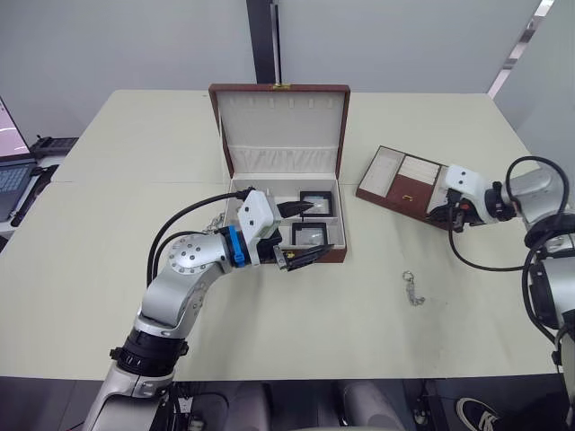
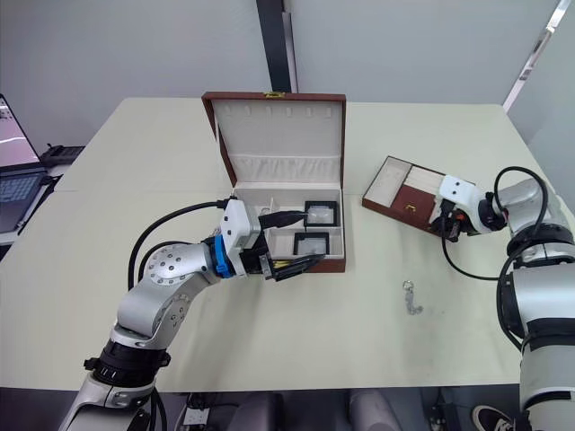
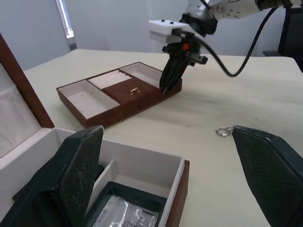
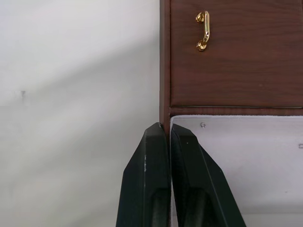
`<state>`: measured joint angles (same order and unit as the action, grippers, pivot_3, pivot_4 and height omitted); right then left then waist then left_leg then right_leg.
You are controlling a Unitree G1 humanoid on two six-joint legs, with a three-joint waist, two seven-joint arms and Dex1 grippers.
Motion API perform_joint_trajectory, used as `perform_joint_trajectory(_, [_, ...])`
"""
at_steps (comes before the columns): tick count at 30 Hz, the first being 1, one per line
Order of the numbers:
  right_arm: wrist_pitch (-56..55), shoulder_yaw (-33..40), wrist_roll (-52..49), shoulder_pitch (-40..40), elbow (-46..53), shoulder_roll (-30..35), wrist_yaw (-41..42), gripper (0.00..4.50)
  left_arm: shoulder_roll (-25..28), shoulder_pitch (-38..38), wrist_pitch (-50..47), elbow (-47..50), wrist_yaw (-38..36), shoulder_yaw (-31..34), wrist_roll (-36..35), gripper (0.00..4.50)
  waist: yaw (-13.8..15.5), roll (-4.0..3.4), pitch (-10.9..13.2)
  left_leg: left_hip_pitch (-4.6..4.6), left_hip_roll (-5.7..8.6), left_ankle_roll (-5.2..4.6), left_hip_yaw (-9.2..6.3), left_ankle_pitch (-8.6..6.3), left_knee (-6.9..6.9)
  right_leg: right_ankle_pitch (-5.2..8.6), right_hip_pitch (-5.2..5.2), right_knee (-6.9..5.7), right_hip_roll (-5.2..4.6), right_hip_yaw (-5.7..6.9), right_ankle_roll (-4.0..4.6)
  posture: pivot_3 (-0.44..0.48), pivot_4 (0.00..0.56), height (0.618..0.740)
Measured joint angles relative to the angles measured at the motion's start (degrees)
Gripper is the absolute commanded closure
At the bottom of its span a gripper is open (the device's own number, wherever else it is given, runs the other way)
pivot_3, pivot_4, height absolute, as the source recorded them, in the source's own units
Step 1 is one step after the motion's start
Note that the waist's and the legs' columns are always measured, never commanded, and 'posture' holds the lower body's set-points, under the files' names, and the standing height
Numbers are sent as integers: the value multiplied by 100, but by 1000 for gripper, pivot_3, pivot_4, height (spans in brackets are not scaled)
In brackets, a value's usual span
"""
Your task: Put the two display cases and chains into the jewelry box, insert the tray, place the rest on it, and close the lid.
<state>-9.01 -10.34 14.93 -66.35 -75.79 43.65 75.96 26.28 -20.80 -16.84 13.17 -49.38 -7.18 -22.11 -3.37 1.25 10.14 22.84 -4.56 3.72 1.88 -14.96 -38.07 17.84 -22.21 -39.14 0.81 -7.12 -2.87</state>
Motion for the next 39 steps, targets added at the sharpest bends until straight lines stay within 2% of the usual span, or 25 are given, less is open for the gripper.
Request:
perform_joint_trajectory(2, [35,55,-107,26,212,128,367,4492,26,88,19,25,22,60,1,0,-4,-4,2,-1,0,0,0,0,0,0,0,-1,0,0,0,0,150,740])
perform_joint_trajectory(7, [466,200,-693,617,1596,648,1419,4492,171,491,189,86,104,329,1,0,17,-9,4,2,0,-19,-3,-11,0,0,0,0,-1,4,0,0,150,740])
perform_joint_trajectory(15, [2568,202,-2692,2878,5774,2395,1451,4492,307,1028,417,327,152,779,-19,0,137,-31,11,4,0,-24,-7,-14,1,1,0,2,-3,5,0,0,150,740])
perform_joint_trajectory(19, [3246,545,-3244,3572,7054,2731,1440,4492,316,1093,458,376,161,803,-30,0,125,-32,11,-1,1,-25,-5,-14,-5,-4,5,1,0,1,-10,0,150,740])
perform_joint_trajectory(25, [3964,855,-3672,3914,8335,2829,1273,4492,282,1153,467,474,270,813,-42,0,135,-32,11,0,1,-25,-7,-13,-11,-8,5,-1,1,1,-16,0,150,740])
perform_joint_trajectory(31, [4501,738,-3786,3588,8874,2519,869,4492,275,1649,462,690,521,1013,-50,0,145,-30,12,5,0,-25,-8,-13,-8,-7,-1,1,2,3,-14,0,150,740])
perform_joint_trajectory(39, [4706,-537,-3293,2414,9024,1314,411,4492,273,2729,425,1403,1042,1644,-149,0,109,-27,13,7,-3,-26,-8,-13,-4,-6,-7,4,2,3,-12,0,150,740])
